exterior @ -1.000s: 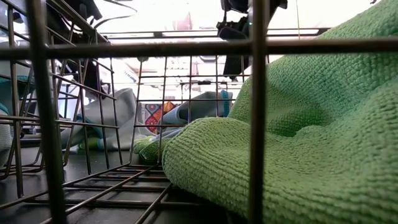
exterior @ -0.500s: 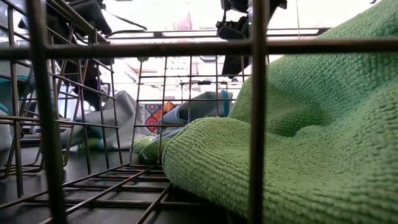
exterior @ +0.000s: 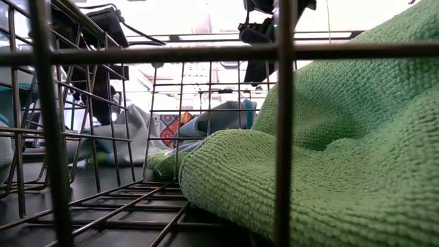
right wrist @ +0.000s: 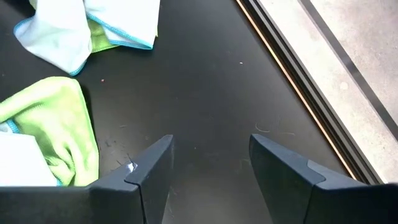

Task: Sort microfiber towel by color & place in baskets
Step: Put the top blue towel into the left wire basket

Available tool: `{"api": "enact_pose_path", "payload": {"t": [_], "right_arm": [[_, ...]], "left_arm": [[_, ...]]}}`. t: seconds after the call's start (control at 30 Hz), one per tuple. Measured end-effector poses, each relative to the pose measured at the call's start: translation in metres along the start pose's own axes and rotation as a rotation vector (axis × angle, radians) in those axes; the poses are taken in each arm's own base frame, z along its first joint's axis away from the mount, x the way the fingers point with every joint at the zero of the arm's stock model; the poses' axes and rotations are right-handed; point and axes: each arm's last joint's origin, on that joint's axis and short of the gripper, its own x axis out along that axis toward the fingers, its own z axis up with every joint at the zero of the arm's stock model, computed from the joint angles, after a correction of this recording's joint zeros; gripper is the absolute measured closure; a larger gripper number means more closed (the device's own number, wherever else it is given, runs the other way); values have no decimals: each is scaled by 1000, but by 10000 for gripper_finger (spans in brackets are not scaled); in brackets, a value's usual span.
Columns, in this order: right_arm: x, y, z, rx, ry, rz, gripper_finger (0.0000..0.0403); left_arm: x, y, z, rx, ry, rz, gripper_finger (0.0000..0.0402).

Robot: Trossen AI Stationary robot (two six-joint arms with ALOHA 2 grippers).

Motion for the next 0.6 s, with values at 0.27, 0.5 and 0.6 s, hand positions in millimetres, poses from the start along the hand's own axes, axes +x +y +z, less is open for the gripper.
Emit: {"api": "enact_pose_path", "payload": {"t": [0.27, 0.5, 0.6], "right_arm": [[0, 0, 0, 0, 0, 0, 197], [0, 0, 0, 0, 0, 0, 197], [0, 0, 0, 0, 0, 0, 197]], "left_arm": [[0, 0, 0, 7, -1, -1, 396], [0, 0, 0, -35, -4, -3, 401], [-3, -1, 3, -64, -18, -54, 401]]}}
